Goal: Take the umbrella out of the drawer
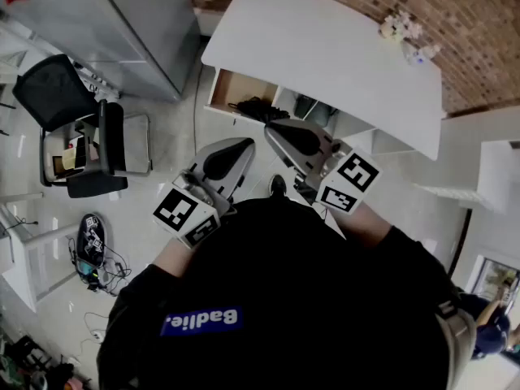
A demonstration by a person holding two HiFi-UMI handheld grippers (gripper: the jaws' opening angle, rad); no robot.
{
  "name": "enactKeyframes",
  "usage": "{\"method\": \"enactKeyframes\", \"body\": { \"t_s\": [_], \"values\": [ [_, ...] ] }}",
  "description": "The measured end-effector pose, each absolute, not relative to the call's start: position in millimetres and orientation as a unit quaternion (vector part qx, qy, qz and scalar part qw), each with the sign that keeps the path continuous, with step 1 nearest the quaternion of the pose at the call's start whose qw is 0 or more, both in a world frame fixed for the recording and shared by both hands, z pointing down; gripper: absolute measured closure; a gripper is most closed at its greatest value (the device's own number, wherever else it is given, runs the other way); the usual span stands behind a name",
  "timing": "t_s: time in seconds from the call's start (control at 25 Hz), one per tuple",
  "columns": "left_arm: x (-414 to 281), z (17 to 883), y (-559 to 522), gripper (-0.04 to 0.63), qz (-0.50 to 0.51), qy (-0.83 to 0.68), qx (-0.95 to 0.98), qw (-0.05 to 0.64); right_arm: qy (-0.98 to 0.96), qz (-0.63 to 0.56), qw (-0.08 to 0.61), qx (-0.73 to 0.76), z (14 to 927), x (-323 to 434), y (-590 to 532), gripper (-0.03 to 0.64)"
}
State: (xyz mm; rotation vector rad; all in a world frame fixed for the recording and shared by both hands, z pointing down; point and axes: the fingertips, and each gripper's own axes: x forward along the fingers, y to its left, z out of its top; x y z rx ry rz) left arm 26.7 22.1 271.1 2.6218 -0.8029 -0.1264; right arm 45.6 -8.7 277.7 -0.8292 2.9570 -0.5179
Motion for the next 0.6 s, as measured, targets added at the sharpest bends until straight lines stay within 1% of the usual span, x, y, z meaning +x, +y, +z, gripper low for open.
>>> {"method": "enactKeyframes", "body": {
  "t_s": [0.6],
  "values": [
    [13.8, 271.3, 8.0, 0.594, -0.056, -0.296, 0.934, 0.193, 0.951, -0.168, 0.007, -0.258, 278.6, 34.1, -19.2, 0.588]
  ]
}}
